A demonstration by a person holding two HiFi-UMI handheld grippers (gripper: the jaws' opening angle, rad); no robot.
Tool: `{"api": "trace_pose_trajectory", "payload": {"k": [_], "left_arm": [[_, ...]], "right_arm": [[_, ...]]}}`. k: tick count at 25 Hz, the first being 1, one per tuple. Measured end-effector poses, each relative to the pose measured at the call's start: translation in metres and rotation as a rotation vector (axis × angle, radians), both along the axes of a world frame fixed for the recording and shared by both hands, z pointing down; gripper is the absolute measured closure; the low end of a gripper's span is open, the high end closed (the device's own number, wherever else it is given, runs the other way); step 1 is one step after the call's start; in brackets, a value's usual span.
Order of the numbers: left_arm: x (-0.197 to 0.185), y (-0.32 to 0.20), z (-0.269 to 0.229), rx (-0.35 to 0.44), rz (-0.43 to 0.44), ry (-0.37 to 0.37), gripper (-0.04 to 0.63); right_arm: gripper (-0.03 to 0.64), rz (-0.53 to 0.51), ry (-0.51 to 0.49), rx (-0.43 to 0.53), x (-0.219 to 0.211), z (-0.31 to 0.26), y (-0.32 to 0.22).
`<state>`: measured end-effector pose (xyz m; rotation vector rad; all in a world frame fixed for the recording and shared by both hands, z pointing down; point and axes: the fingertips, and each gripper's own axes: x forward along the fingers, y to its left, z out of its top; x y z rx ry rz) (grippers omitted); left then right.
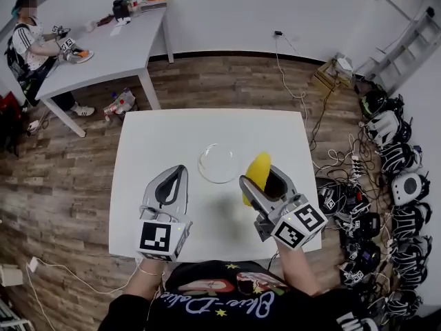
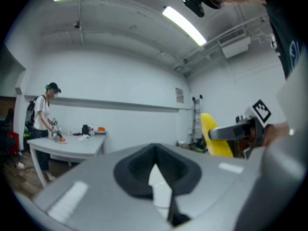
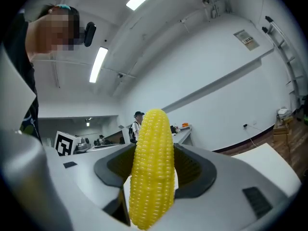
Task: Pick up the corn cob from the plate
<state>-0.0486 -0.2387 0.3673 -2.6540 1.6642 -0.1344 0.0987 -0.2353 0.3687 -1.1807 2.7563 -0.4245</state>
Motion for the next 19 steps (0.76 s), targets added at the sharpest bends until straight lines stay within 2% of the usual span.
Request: {"api": "trace_pose_trajectory", "payload": {"k": [2,4,8,19], "left_arm": [[0.009,0.005,-0.007,0.04,0.014,-0.044,0.598],[0.019,0.01,-0.012,0.07,0.043,-0.057,0.598],[0.027,0.011,-0.012,0.051,0.049,-0.024,0.598],[0.015,0.011,-0.01,0.041,-0.007,-0.026,0.598]], "right_arm": [[0.362,0.021,-0.008,-0.005,0.007,0.0,0.004],[0.362,0.046,-0.019,-0.015,0.013,0.0,0.006],[0.362,0.057,-0.015,0.001,0.02,-0.006,0.007],[0.362,0.059,0.018,-0.014,0.023,-0.001,0.002]]}}
